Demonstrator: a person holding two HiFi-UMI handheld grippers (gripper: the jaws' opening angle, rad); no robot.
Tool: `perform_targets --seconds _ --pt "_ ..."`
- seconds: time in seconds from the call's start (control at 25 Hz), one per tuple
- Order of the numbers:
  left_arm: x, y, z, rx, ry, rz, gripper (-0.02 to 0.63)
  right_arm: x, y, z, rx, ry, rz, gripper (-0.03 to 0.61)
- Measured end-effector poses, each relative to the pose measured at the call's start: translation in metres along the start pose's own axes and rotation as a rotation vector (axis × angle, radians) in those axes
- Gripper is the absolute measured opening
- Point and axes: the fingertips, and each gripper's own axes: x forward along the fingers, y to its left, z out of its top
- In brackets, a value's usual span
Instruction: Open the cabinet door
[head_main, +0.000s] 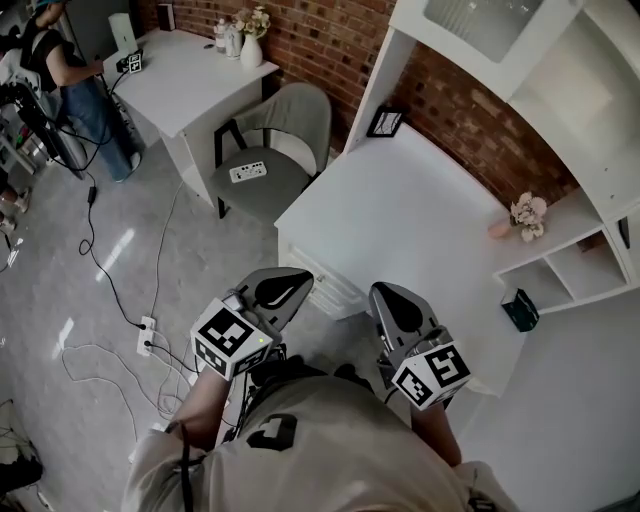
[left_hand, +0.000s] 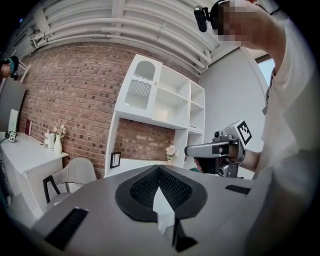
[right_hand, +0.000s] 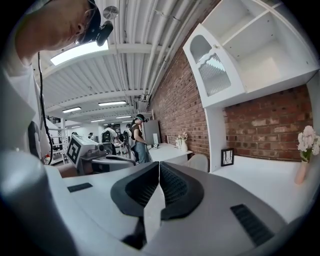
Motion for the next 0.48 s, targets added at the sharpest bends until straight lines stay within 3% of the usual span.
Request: perform_targets --seconds 0.48 --pt "0.042 -0.001 0.008 -0.011 0.036 0.021 0.017 0.008 -0.065 0.014 0.083 -0.015 -0.001 0.026"
